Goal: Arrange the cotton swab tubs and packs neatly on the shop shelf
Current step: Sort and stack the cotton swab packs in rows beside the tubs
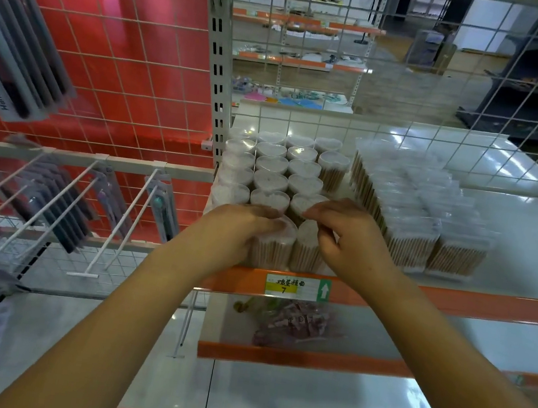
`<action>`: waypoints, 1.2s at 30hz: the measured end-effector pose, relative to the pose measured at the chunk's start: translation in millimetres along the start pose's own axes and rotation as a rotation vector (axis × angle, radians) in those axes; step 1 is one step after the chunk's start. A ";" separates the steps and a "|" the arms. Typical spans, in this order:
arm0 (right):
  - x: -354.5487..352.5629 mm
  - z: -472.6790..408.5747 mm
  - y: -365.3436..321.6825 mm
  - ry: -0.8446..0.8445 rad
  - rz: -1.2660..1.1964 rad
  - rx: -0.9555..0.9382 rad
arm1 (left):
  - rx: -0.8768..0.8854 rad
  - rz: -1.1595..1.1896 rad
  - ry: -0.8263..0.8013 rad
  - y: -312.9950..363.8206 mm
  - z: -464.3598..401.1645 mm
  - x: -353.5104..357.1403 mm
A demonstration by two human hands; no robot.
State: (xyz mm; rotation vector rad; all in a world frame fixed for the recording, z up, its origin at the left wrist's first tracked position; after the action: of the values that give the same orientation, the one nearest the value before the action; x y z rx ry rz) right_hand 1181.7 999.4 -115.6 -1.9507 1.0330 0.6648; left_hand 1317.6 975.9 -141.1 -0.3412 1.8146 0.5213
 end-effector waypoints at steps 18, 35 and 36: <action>4.3 7.9 11.0 -0.072 0.026 -0.006 | 0.134 -0.180 0.136 8.4 3.3 -5.4; 3.5 8.1 16.0 -0.033 0.006 0.020 | 0.095 -0.197 0.241 11.3 5.1 3.9; 3.3 8.0 16.7 -0.031 0.008 0.019 | 0.097 -0.199 0.254 11.9 5.0 4.2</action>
State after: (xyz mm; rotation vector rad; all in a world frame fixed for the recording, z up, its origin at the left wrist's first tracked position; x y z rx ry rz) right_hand 1168.7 999.2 -129.2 -1.9144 1.0256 0.6854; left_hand 1314.7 988.8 -144.1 -0.5340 2.0155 0.2581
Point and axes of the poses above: each hand's wrist, its own z-axis away from the middle knuckle, its own x-axis out of the palm, y = z × x, the point moved 7 cm from there along -z, towards the middle knuckle, and after that the axes turned 15 degrees about x, right-handed, at the moved point
